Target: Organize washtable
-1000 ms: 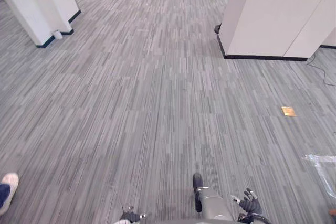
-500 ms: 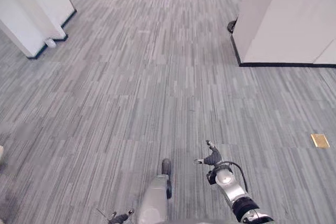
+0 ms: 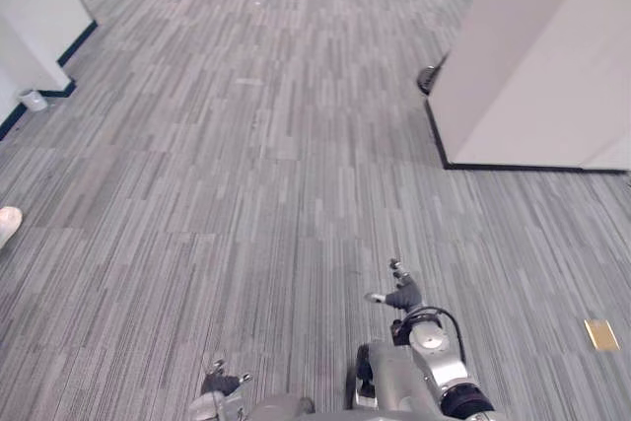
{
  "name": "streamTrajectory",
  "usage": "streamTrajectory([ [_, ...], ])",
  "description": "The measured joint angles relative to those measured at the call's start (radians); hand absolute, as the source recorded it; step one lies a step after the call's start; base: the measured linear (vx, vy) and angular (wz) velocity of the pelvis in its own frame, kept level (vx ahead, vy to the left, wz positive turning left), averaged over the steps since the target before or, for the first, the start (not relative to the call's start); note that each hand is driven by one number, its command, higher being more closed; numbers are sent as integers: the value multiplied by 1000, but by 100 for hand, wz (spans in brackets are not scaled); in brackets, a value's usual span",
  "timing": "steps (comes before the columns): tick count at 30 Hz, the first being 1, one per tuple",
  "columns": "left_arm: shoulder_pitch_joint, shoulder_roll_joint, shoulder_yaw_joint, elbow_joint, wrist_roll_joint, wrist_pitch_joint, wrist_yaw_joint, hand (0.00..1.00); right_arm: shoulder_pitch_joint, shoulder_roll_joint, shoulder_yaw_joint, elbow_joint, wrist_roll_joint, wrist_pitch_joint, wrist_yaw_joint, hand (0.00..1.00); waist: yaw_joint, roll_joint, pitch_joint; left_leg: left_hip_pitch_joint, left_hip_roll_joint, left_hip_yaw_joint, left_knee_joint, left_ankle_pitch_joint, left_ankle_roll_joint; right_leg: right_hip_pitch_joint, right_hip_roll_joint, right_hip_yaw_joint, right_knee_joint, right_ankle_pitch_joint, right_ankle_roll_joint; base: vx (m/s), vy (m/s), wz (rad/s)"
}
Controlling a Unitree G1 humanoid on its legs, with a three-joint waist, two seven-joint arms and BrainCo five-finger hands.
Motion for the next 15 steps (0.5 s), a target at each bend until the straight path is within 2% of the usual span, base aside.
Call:
streamTrajectory([
  [1,-2,-10,0,11,20,2,-8,0,6,1,-20,0,24,2,8,0,-1,-10,1,69,1,-7,-30,-18,-29,-1,-30,-29,-211,57,11,755,-180,56],
  [2,-4,-11,5,21,26,3,-8,0,10,3,-28,1,32,3,16,0,-4,-17,4,95,2,-17,-41,-30,-48,-8,-46,-42,-247,59,15,929,-258,107],
  [3,9,-17,33,32,48,2,-7,0,39,5,-32,11,59,8,26,0,-22,-32,-7,170,23,-51,-26,-74,-87,-44,-73,-43,-225,46,-9,1006,-358,104],
  [4,21,-13,48,32,56,2,-9,0,54,11,-36,22,64,9,31,0,-31,-43,-27,170,27,-66,17,-86,-93,-47,-72,-38,-215,47,-36,891,-339,101],
  [5,18,-19,77,45,56,2,-7,0,62,10,-51,41,71,15,38,0,-32,-24,-44,147,63,-77,125,-97,-104,-48,-32,-30,-173,157,-105,925,-395,35],
  [6,20,-42,114,65,65,5,-10,0,80,13,-74,46,83,22,40,0,-29,26,-81,54,129,-73,346,-58,-131,-37,30,-44,-151,223,-149,1097,-468,-17],
  [7,22,-77,172,72,64,16,-10,0,83,-2,-76,45,89,33,40,0,-27,95,-84,-56,193,-60,624,178,-91,21,113,-58,-151,247,-145,1275,-486,-115],
  [8,20,-94,192,70,63,25,-11,0,65,3,-50,40,87,48,39,0,0,127,-82,-152,238,-23,800,539,-82,109,208,-2,-193,202,-171,1097,-367,-138],
  [9,17,-84,189,63,63,26,-13,0,53,9,-52,37,86,48,37,0,4,129,-78,-209,252,-15,900,496,-66,148,232,21,-209,184,-189,882,-217,-160],
  [10,12,-67,190,37,45,22,-29,0,23,27,-62,67,86,38,22,0,21,108,-55,-309,262,15,1062,331,-9,235,259,72,-227,164,-207,999,-242,-136],
  [11,12,-61,202,1,30,22,-28,0,-18,45,-93,181,85,13,14,0,50,70,-32,-376,244,37,1105,220,-9,332,264,142,-247,154,-221,979,-223,-139],
  [12,15,-58,213,-14,16,22,-27,0,-21,53,-120,253,97,7,14,0,63,54,-24,-422,217,32,1079,158,-12,407,261,188,-280,153,-223,803,-150,-104],
  [13,23,-56,216,-22,-1,21,-26,0,-17,58,-131,299,132,25,17,0,64,44,-25,-450,198,31,1043,128,-12,455,253,211,-302,149,-227,769,-18,-79],
  [14,41,-53,216,-41,-31,20,-24,0,18,71,-180,400,180,72,23,0,71,23,-23,-506,154,42,880,80,-36,541,228,264,-336,118,-232,762,26,-111],
  [15,65,-64,212,-73,-76,10,-23,0,50,62,-208,420,197,90,43,0,96,25,-24,-555,138,76,689,73,-63,586,208,332,-334,46,-230,915,102,-137],
])
